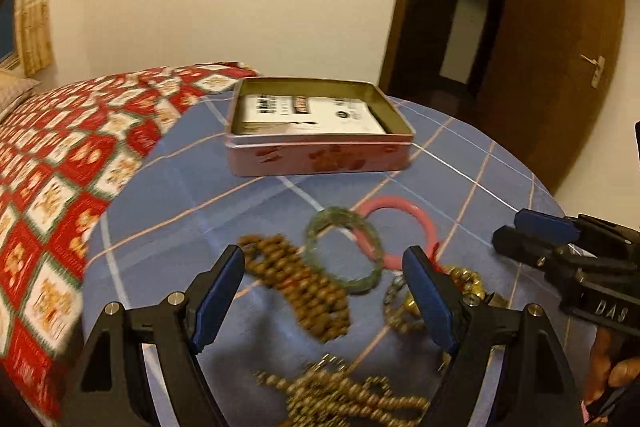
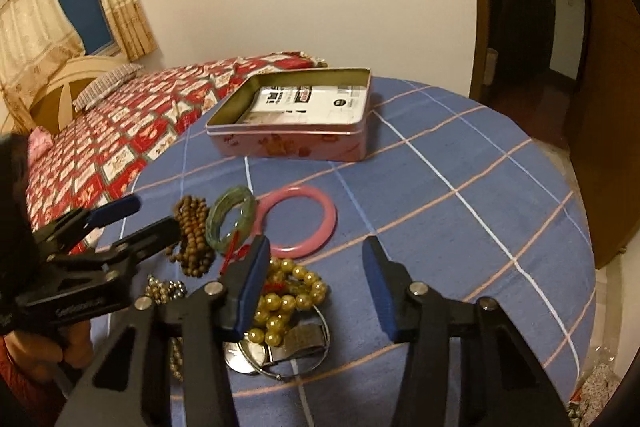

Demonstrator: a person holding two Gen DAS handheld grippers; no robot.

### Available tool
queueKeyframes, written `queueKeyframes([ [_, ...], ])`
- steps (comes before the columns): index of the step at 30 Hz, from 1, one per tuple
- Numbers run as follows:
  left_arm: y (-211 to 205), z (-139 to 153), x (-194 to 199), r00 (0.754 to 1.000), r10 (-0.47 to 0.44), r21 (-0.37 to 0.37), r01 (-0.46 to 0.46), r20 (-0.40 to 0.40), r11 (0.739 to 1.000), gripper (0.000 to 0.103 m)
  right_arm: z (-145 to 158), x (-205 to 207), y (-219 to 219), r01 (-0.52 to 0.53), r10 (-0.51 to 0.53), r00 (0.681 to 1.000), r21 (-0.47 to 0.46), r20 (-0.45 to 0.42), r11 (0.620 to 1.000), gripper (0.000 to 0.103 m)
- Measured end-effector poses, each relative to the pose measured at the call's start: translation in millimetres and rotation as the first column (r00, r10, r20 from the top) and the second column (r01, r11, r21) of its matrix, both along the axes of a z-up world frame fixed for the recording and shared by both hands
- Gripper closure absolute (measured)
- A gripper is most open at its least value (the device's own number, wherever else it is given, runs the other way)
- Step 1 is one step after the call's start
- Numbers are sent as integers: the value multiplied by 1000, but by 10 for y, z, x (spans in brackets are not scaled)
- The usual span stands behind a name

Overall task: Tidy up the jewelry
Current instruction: 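Grasp the green jade bangle with the left tool while the right tool grasps the pink bangle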

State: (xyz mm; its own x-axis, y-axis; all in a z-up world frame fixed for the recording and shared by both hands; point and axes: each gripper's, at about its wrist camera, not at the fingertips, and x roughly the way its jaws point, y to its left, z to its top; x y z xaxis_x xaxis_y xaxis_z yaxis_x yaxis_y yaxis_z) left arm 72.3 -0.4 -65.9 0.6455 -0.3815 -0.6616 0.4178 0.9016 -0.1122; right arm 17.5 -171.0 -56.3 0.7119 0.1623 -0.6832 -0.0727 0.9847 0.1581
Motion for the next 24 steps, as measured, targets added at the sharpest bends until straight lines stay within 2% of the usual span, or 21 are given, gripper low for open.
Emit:
queueKeyframes([
  [2,-165,-29,88,999,-34,24,34,-12,999,23,-7,18,-12,14,-14,1000,-12,-4,1000,52],
  [5,-300,-131,249,995,-63,30,65,-74,997,45,-26,69,-73,35,-35,999,-8,-13,999,52],
  [6,-323,-177,292,992,-66,30,69,-107,997,48,-35,90,-96,45,-45,999,-6,-19,999,52],
  [7,-354,-252,361,987,-60,37,66,-152,997,49,-48,116,-122,54,-54,998,-3,-24,999,52],
  [10,-395,-319,387,983,-56,49,66,-174,997,50,-83,189,-181,72,-72,997,-2,-36,997,52],
  [11,-403,-317,380,983,-66,47,75,-170,996,57,-98,236,-193,74,-74,996,-3,-40,997,52],
  [12,-403,-314,384,982,-80,29,86,-174,996,73,-113,278,-192,69,-69,997,-5,-47,998,52],
  [13,-392,-313,398,980,-87,16,91,-177,996,81,-141,344,-183,56,-56,997,-8,-60,998,52],
  [16,-323,-313,426,977,-92,-31,88,-191,996,88,-240,523,-117,27,-29,995,-23,-91,999,52],
  [17,-294,-310,426,977,-93,-47,85,-193,995,96,-272,573,-83,11,-14,994,-30,-105,999,52],
  [20,-204,-288,458,978,-82,-95,64,-194,993,97,-362,715,50,-32,22,990,-73,-138,997,56],
  [23,-129,-212,447,984,-70,-106,53,-164,993,97,-462,824,147,-63,43,984,-115,-171,991,60],
  [24,-101,-184,451,986,-63,-112,46,-157,993,97,-454,824,174,-66,42,986,-146,-161,987,66],
])
